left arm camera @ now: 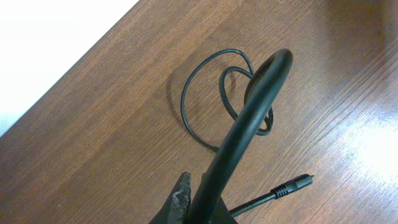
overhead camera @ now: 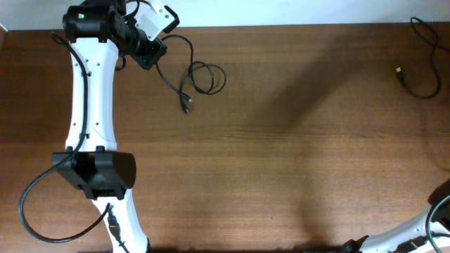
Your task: Untangle cables
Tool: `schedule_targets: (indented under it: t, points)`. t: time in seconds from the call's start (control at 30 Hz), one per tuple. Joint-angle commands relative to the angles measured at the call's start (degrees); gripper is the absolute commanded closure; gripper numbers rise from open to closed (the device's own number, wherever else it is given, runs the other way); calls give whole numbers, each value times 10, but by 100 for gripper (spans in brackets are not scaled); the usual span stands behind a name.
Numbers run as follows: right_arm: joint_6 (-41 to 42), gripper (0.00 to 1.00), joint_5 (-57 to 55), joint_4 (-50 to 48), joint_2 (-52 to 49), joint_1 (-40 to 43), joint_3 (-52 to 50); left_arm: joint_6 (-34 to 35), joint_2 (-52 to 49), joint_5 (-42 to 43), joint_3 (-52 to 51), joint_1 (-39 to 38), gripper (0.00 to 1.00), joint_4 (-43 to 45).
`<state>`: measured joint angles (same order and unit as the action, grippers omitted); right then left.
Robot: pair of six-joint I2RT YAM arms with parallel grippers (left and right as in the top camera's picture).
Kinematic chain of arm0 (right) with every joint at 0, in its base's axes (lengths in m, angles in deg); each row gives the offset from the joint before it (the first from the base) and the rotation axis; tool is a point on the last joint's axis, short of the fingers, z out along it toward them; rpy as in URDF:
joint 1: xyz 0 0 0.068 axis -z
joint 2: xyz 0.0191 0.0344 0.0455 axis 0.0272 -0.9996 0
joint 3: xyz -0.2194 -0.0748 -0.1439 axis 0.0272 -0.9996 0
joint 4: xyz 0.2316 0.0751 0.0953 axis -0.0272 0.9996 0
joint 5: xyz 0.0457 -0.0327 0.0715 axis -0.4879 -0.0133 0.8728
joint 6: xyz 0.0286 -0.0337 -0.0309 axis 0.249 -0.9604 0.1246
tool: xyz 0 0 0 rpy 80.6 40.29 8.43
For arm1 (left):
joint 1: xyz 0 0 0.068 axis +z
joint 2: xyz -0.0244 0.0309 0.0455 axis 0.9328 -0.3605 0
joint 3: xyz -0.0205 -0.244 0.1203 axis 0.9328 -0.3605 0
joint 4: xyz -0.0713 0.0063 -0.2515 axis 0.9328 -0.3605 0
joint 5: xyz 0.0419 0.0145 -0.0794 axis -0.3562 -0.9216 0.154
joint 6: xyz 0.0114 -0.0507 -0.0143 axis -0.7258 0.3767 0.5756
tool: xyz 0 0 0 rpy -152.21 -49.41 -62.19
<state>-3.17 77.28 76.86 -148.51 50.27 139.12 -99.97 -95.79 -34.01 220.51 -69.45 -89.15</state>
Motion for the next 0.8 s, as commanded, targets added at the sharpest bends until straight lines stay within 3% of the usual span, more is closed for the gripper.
schedule_targets:
  t: [0.0,0.53,0.57,0.6,0.77]
  points:
    - [-45,96,1,-25,-2,21,-3,-8,23,14,6,0,100,-1]
    - [-54,96,-13,-83,-99,27,-5,-7,23,15,6,-1,100,-13]
    - [-54,84,-13,-85,-99,27,-5,-7,23,15,6,-1,100,-13]
    - [-53,1,-12,-85,-99,27,-5,-7,23,15,6,-1,100,-14]
    - [-54,1,35,-81,-68,26,2,-7,23,15,6,-1,100,-16]
